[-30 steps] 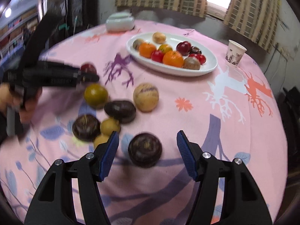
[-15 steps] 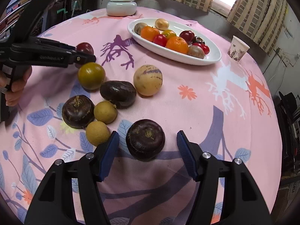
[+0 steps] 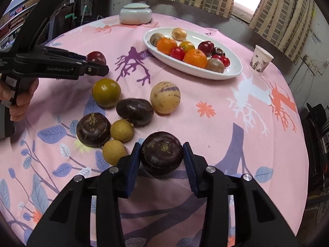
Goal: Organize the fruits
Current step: 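Grasp a red tomato with the left tool while the right tool grasps a dark purple fruit, then carry both fruits to the white plate and release them there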
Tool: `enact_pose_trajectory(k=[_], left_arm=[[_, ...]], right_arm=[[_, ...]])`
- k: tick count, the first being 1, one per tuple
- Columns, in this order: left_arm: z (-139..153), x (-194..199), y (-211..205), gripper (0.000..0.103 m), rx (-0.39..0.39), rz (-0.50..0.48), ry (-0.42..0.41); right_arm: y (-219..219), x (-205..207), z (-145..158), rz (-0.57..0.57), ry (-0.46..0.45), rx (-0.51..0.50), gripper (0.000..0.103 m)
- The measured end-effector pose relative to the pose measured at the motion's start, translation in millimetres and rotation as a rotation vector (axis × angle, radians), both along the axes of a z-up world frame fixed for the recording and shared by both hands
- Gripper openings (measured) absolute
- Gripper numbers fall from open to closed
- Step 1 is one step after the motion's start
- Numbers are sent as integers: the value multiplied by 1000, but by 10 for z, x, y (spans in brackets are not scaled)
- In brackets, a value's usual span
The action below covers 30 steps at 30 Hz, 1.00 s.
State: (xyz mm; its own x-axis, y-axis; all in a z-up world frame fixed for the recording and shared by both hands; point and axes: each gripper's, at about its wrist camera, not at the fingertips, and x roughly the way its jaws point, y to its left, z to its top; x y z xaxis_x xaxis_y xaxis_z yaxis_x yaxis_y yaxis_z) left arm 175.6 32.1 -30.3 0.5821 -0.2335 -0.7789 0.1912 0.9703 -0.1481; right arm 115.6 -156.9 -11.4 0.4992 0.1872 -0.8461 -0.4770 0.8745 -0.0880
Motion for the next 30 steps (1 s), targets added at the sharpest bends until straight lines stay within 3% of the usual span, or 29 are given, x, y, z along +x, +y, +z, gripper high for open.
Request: enact_pose_trajectory(k=[11, 19, 24, 30], left_arm=[[262, -227, -70, 40, 5, -15, -40], [592, -286, -127, 40, 18, -47, -94], [780, -127, -215, 40, 20, -67, -122], [867, 199, -335, 40, 20, -71, -129]], right_arm=[[-80, -85, 374, -13, -97, 102, 42], [-189, -179, 970, -49, -262, 160, 42], [-303, 25, 1177, -76, -290, 154, 42], [-364, 527, 1042, -133, -276, 132, 42]])
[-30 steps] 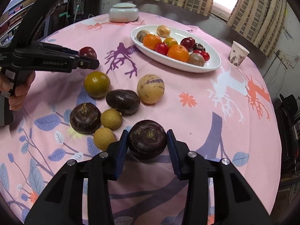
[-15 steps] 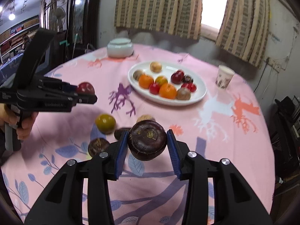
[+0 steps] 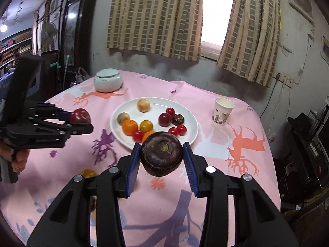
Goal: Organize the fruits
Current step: 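Carry both fruits to the white plate and release them there, then move both tools back over the fruit pile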
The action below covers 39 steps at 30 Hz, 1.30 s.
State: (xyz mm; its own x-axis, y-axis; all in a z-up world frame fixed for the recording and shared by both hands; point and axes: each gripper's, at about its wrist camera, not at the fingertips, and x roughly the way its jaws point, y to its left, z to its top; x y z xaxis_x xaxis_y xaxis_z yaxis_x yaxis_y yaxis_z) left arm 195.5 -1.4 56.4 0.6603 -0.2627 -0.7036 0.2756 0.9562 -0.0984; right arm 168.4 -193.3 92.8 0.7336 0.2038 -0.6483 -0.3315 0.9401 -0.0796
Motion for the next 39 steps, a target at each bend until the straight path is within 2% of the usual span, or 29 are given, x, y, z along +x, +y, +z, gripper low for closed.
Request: enact_pose_trajectory(k=[5, 10, 14, 18, 19, 20, 21, 22, 25, 28, 31, 39], left_arm=[[-52, 456, -82, 40, 17, 31, 8], [-244, 975, -113, 40, 50, 90, 67], [-395, 1208, -93, 40, 59, 118, 101], [-470, 1313, -50, 41, 32, 139, 118], [-477, 1328, -38, 44, 17, 147, 121], [-474, 1324, -24, 61, -5, 150, 118], [-458, 1308, -14, 67, -18, 158, 109], [-421, 1269, -14, 70, -25, 167, 87], [-319, 1156, -28, 72, -16, 151, 61], [-222, 1004, 14, 78, -27, 152, 48], [-160, 807, 55, 80, -32, 150, 38], [-187, 208, 89, 86, -28, 117, 40]], right_arm=[[92, 560, -281, -4, 47, 5, 42], [176, 1051, -582, -31, 117, 24, 42], [231, 1285, -772, -37, 151, 57, 42], [286, 1403, -894, -32, 167, 69, 43], [293, 1410, -901, -29, 160, 80, 44], [299, 1406, -900, -20, 155, 99, 47], [289, 1407, -897, -20, 157, 111, 49], [282, 1404, -887, -26, 156, 122, 52], [247, 1331, -817, -33, 135, 134, 52], [164, 1197, -740, -34, 142, 157, 54], [73, 955, -647, -44, 134, 155, 66], [24, 195, -544, 36, 170, 156, 66]])
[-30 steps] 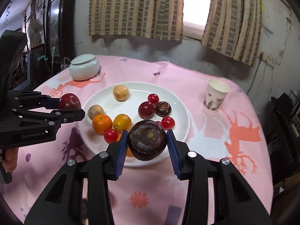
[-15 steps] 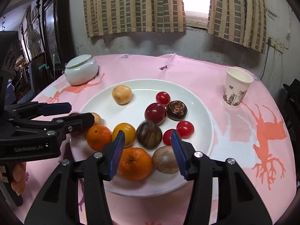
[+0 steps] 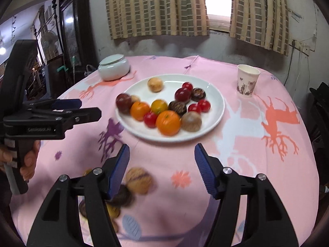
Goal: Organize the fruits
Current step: 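Move both tools back over the fruit pile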
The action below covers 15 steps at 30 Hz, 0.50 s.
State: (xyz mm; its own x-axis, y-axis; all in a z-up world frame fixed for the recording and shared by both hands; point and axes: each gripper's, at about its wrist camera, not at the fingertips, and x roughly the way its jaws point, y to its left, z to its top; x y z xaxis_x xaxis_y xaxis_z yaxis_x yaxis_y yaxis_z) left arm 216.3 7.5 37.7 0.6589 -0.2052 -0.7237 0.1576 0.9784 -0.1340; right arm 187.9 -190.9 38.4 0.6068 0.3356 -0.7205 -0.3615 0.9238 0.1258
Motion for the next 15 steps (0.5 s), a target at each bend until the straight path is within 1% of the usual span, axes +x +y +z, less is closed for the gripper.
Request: enact_pose_trajectory(k=[7, 11, 15], left_arm=[[-115, -370, -23, 88, -4, -25, 23], [-162, -485, -21, 88, -12, -29, 33], [-224, -553, -18, 90, -16, -30, 39]], right_arm=[[124, -418, -92, 40, 32, -2, 66], [210, -520, -139, 68, 47, -21, 66], [230, -574, -180, 94, 58, -3, 66]])
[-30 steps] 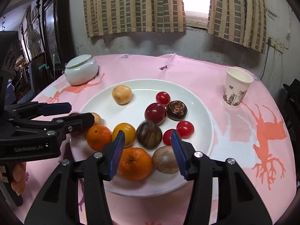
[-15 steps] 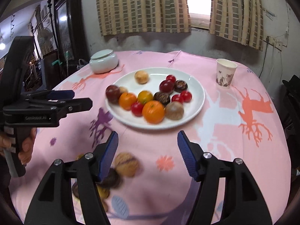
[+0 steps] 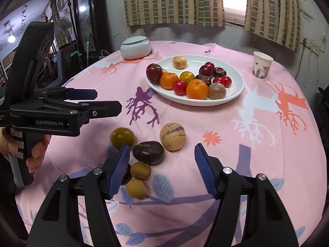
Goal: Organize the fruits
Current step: 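Move both tools back over the fruit pile, then grasp a large yellow-brown fruit with the left tool while the right tool grasps a small yellow fruit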
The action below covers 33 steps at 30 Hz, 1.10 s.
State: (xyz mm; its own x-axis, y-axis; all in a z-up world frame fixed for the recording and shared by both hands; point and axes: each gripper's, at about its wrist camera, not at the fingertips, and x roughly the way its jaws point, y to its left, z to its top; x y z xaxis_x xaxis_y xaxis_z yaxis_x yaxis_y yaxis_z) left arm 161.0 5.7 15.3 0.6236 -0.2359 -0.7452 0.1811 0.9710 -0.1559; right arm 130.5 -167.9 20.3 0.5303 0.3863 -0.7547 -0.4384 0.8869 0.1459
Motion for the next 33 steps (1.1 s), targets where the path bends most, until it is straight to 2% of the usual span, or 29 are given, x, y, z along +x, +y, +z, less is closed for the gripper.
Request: enact_pose_trajectory(k=[6, 11, 14, 19, 25, 27, 29, 31, 33], left_arm=[[-210, -12, -7, 91, -2, -20, 38], [-364, -88, -142, 91, 132, -122, 5], [-374, -131, -187, 91, 149, -165, -12], [-505, -127, -299, 91, 211, -210, 18], [-529, -92, -233, 90, 175, -202, 33], [-538, -73, -207, 83, 169, -194, 44], [-553, -47, -182, 70, 144, -202, 65], [-583, -33, -186, 65, 118, -216, 80], [-620, -38, -234, 63, 145, -220, 70]], right_arm=[[-188, 61, -105, -41, 45, 85, 66], [-395, 144, -143, -97, 100, 186, 66], [-469, 130, -89, -120, 74, 241, 66], [-463, 132, -78, -116, 75, 257, 66], [-373, 123, -121, -91, 91, 226, 66], [-352, 108, -113, -81, 87, 224, 66], [-343, 102, -108, -78, 82, 222, 66], [-336, 103, -107, -77, 82, 221, 66], [-334, 107, -113, -77, 85, 220, 66]])
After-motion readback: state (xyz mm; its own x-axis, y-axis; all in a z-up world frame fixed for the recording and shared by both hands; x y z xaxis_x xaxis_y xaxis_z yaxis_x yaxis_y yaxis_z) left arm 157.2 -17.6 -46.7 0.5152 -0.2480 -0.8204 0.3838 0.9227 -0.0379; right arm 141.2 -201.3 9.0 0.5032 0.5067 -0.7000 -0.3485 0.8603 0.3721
